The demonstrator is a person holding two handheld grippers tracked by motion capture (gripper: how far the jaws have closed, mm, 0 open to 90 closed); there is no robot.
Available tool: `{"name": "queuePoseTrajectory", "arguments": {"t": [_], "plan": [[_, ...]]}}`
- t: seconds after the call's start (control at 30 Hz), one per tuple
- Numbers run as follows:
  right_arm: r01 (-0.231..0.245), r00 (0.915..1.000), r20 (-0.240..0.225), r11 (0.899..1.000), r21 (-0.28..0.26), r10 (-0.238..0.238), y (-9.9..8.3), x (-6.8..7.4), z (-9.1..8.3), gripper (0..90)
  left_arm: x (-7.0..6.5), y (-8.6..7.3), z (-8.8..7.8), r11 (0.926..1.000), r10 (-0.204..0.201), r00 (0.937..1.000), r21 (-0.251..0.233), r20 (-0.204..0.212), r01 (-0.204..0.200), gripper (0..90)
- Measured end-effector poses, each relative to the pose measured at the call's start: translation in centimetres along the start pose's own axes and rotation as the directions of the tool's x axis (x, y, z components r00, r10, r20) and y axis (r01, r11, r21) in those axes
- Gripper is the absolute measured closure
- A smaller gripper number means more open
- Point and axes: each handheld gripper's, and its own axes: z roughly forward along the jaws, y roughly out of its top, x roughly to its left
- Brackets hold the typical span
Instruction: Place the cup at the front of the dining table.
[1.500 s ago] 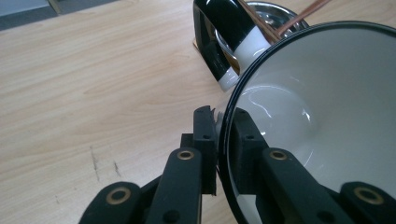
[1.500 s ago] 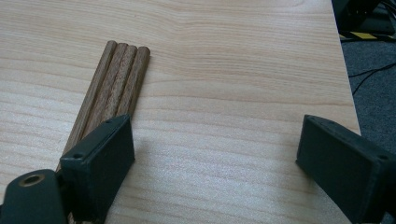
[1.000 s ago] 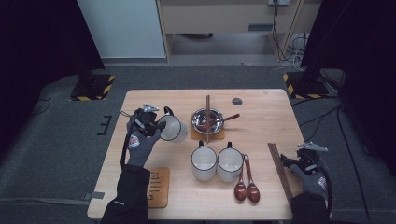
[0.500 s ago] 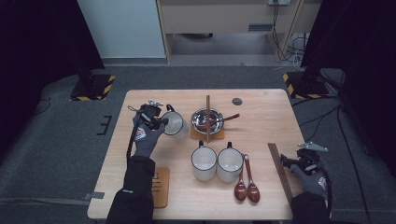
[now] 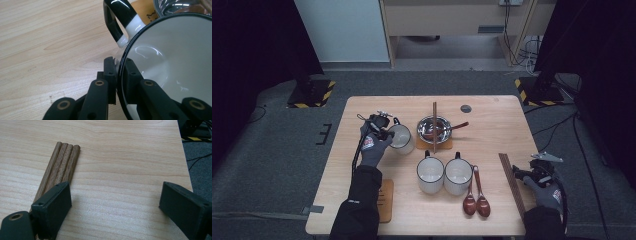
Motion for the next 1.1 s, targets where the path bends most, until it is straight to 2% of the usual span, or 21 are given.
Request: {"name": "queuePoseTrajectory", "arguments": {"t": [0.27,0.5,0.73,0.9,1.1], "plan": [[0.002,1.0,0.0,1.0,-0.001,-0.002,0.0,0.0,0.0,10.1,0.2,0.1,0.4,1.0,0.0,0.9999,0.007,0.014,0.0,81.9],[0.001,1.0,0.001,1.0,0.0,-0.001,0.0,0.0,0.0,10.1,0.4,0.2,1.1,0.9991,-0.007,0.9997,-0.041,0.025,0.008,80.5],[0.002,1.0,0.001,1.0,-0.001,-0.002,0.0,0.0,0.0,9.9,0.2,0.3,1.8,0.9964,0.006,0.9994,-0.085,0.034,-0.003,79.4],[0.002,1.0,0.001,1.0,-0.001,-0.002,0.0,0.0,0.0,9.9,0.3,0.2,2.1,0.9932,0.02,0.9977,-0.116,0.065,-0.012,78.2],[0.002,1.0,0.001,1.0,-0.001,-0.002,0.0,0.0,0.0,9.9,0.3,0.3,2.3,0.9919,0.018,0.9974,-0.127,0.069,-0.009,77.4]]}}
